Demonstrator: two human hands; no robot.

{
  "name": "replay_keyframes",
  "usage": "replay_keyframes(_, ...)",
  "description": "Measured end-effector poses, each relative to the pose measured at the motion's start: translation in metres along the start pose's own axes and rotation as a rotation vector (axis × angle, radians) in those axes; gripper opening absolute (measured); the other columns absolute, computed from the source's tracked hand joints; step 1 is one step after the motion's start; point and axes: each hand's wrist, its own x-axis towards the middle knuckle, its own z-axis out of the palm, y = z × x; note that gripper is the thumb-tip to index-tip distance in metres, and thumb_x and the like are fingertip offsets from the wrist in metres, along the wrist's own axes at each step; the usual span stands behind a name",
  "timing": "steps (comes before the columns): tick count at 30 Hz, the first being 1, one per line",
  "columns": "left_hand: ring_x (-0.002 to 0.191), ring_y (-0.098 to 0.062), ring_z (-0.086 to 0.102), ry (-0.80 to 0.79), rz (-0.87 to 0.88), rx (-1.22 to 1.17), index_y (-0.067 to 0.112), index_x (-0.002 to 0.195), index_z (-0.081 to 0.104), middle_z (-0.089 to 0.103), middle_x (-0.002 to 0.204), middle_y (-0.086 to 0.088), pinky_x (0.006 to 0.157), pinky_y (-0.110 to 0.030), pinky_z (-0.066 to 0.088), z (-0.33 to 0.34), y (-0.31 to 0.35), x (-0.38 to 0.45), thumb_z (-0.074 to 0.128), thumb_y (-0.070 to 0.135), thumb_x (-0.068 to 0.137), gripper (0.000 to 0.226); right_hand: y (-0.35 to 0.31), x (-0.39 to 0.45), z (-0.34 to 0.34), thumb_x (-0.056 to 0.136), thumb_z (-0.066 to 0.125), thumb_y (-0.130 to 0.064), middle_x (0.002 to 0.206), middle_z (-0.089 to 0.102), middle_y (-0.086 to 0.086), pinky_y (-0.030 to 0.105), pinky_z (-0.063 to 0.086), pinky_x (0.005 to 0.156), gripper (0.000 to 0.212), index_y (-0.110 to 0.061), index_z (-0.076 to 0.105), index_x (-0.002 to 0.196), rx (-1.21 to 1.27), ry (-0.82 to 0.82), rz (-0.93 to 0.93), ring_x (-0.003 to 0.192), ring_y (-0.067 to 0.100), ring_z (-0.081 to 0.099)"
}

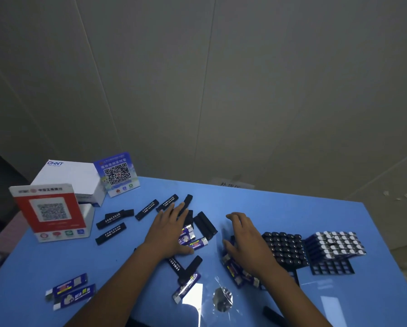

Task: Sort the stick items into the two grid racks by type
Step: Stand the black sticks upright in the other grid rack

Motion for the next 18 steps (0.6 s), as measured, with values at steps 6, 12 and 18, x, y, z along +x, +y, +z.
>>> replay_keyframes(6,0.146,-0.013,0.022,0.117,0.043,-0.15,0.02,0.148,0.033,0.019,0.159,0.008,0.115,-0.032,0.029,-0.006,-0.016,-0.007,0.062,0.067,0.079,0.089,-0.001,0.005,0.003,0.096,0.058,-0.036,0.143,0.038,-0.006,0.027,0.045,0.098,0.051,-0.021,0.039,0.14,0.028,-0.016,-0.027,0.123,0.014,0.047)
replay_keyframes(12,0.11,-0.011,0.052,0.092,0.031,-0.226,0.024,0.137,0.035,0.032,0.137,0.01,0.073,-0.024,0.046,-0.008,-0.019,-0.019,0.076,0.06,0.071,0.086,-0.001,0.01,0.004,0.096,0.057,-0.038,0.142,0.039,-0.008,0.028,0.043,0.1,0.049,-0.022,0.039,0.139,0.052,-0.022,-0.054,0.123,0.013,0.047)
replay_keyframes(18,0.146,-0.022,0.015,0.04,-0.014,-0.136,0.013,0.155,0.0,0.013,0.158,-0.003,0.119,-0.034,0.021,-0.005,-0.003,-0.022,0.069,0.076,0.063,0.132,-0.002,0.01,0.002,0.097,0.056,-0.038,0.14,0.041,-0.008,0.025,0.042,0.1,0.048,-0.023,0.038,0.14,0.075,-0.03,-0.045,0.123,0.012,0.047)
